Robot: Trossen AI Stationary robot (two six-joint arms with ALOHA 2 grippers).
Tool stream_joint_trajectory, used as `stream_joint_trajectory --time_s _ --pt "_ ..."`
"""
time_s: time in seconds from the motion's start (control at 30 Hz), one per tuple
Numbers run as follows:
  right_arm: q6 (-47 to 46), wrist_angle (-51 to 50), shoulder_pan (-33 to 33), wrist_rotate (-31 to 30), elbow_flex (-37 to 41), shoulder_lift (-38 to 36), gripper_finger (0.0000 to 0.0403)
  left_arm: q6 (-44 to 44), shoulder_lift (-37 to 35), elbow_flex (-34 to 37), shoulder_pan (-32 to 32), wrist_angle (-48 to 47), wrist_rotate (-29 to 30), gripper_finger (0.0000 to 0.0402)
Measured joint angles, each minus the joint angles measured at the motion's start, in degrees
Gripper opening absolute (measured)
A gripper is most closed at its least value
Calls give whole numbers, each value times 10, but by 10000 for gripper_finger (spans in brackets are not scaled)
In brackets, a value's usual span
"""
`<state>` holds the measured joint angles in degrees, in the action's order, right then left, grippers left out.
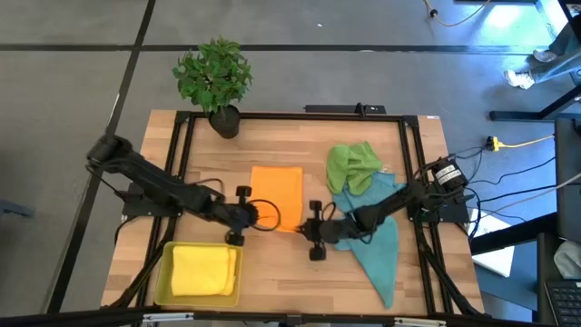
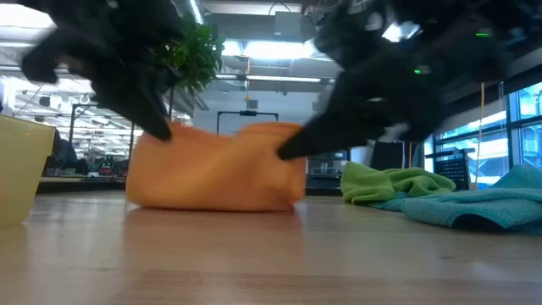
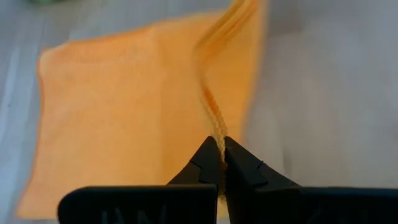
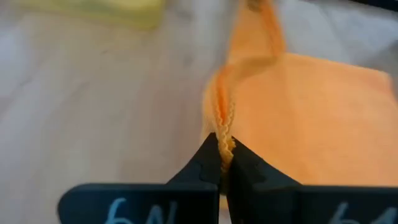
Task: Fold microfiber towels
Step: Fold the orange microfiber cloth
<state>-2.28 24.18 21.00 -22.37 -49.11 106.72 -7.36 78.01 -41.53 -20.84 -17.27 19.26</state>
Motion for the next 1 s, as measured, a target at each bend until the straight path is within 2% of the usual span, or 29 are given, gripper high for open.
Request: stream_joint_trajectory --time_s 0.07,0.2,0.27,0.47,0.57,0.7,0.83,0.93,1.0 --pt "-20 -19 -24 13 -18 0 7 0 -45 23 0 14 -6 0" --pt "-45 -25 -69 115 -40 0 6 -16 -113 51 0 13 -3 0" --pt "-35 -26 -75 129 -42 0 5 -30 -131 60 -4 15 -14 0" --pt "-19 -63 -46 136 -42 -7 4 -56 -139 70 -27 -16 -33 0" --pt "-18 -54 -22 160 -43 -13 3 -60 -139 70 -45 -5 -40 0" --pt "-11 -54 -9 145 -43 -30 3 -23 -140 62 -56 2 -35 0" --pt "-15 -58 -29 128 -42 -53 4 9 -153 51 -45 -7 -15 0" --pt "-19 -77 -61 98 -42 -56 4 20 -166 51 -15 -38 13 0" --pt "-24 -92 -86 95 -42 -56 4 34 -172 52 16 -52 11 0"
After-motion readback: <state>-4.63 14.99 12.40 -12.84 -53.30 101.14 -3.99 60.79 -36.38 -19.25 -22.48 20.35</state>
